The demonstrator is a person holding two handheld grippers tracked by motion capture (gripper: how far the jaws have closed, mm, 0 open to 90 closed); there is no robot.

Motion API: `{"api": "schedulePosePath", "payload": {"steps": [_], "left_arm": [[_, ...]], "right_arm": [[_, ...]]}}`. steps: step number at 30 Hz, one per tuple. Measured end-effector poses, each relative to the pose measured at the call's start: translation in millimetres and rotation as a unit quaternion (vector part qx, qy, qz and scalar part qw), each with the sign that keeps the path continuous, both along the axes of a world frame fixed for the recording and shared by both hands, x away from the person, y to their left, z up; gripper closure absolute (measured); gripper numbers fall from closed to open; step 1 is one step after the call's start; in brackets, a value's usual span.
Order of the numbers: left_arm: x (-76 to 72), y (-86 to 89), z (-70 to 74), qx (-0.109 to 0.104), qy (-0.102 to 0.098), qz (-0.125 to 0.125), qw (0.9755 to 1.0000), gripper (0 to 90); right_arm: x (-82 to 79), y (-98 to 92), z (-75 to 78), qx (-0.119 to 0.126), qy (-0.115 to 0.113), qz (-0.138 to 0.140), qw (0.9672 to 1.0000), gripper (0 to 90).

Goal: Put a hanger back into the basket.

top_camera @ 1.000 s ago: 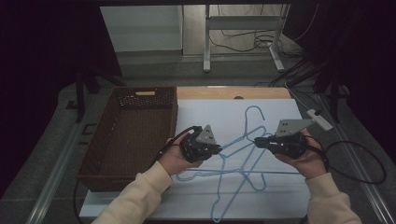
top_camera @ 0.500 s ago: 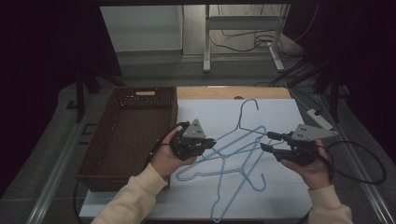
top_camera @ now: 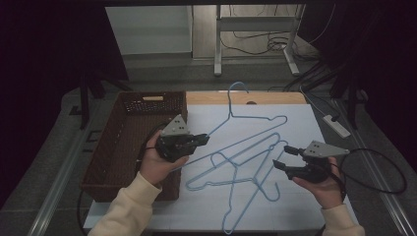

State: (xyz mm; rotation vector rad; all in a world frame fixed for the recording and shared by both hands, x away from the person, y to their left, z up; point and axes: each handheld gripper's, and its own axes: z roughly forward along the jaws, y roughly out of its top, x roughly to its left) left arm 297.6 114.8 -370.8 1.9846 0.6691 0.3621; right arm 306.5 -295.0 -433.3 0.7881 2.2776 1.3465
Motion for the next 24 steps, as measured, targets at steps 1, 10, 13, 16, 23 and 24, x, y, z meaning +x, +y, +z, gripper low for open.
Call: {"api": "schedulePosePath", "payload": {"steps": [1,10,13,16,23,24], "left_arm": [[-0.8,3.7,1.3,-0.003,-0.001,0.004,1.0,86.5],[-10.4,34.4,9.3,-0.022,-0.017,0.036,0.9989,86.5],[-13.0,43.9,10.5,-0.024,-0.02,0.047,0.9984,86.5],[-14.9,52.7,10.2,-0.028,-0.023,0.059,0.9976,86.5],[-17.1,73.1,5.3,-0.032,-0.024,0.084,0.9957,86.5],[-17.6,76.5,4.9,-0.033,-0.024,0.088,0.9952,86.5]], "right_arm": [[-0.2,0.0,-1.5,-0.002,0.003,0.0,1.0,33.8],[-1.0,-3.1,-17.0,-0.006,0.018,-0.014,0.9997,30.9],[-1.1,-2.9,-20.0,-0.006,0.021,-0.014,0.9997,30.8],[-1.0,-2.1,-23.1,-0.007,0.026,-0.012,0.9996,30.3],[0.0,-1.6,-28.1,-0.012,0.033,-0.014,0.9993,30.1],[0.0,-1.7,-28.5,-0.011,0.033,-0.015,0.9993,30.1]]}}
